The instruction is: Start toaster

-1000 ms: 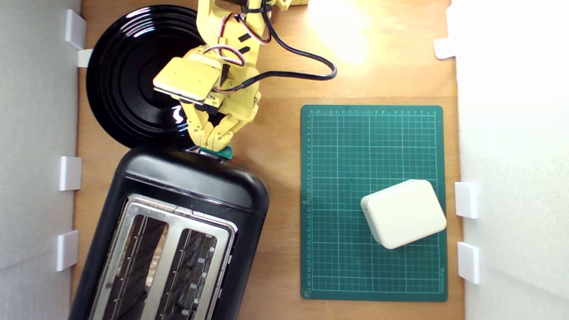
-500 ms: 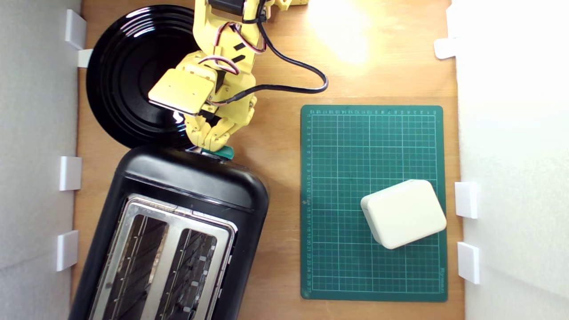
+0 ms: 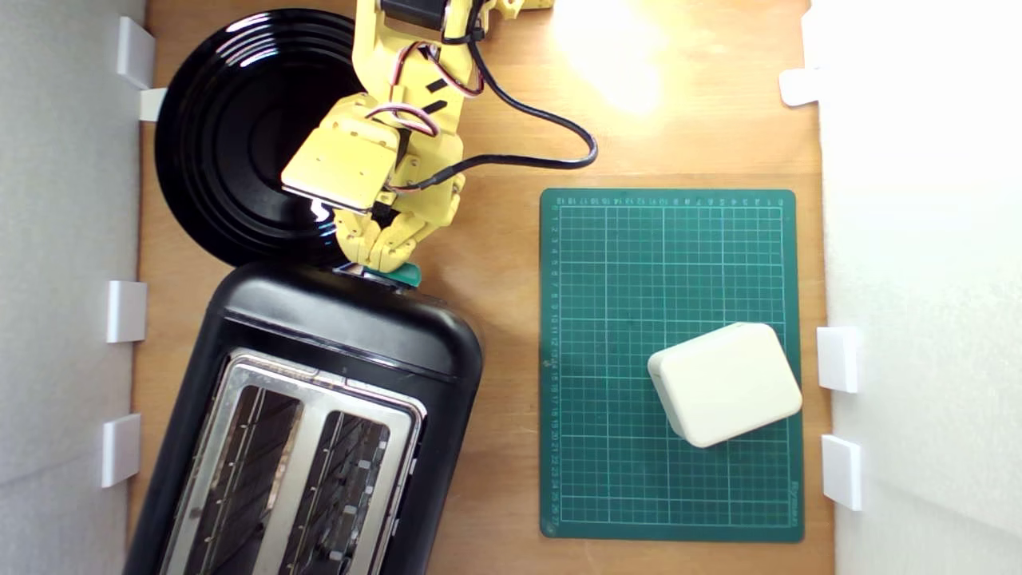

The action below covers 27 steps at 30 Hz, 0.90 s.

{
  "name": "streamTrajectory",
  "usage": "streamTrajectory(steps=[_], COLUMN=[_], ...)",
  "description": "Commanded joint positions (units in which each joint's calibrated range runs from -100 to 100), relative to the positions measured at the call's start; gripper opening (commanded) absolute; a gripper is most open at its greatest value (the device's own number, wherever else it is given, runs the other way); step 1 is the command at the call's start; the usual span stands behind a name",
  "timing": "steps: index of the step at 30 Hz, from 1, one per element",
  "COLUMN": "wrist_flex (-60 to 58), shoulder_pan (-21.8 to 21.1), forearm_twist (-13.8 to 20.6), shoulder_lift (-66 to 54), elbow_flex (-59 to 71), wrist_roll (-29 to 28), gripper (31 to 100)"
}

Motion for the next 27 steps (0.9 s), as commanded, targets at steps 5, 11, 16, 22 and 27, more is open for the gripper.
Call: streamTrajectory(steps=[5,11,16,22,27], wrist_flex=[0.3,0.3,0.3,0.3,0.3], shoulder_pan=[-1.2,-1.2,-2.5,-3.4,-3.7], forearm_twist=[0.9,1.1,1.1,1.1,1.2], shoulder_lift=[5.1,7.7,8.0,8.1,9.1], elbow_flex=[-3.1,-4.0,-4.0,-4.0,-3.6], wrist_roll=[-0.3,-0.3,-0.3,-0.3,-0.3], gripper=[31.3,31.3,31.3,31.3,31.3])
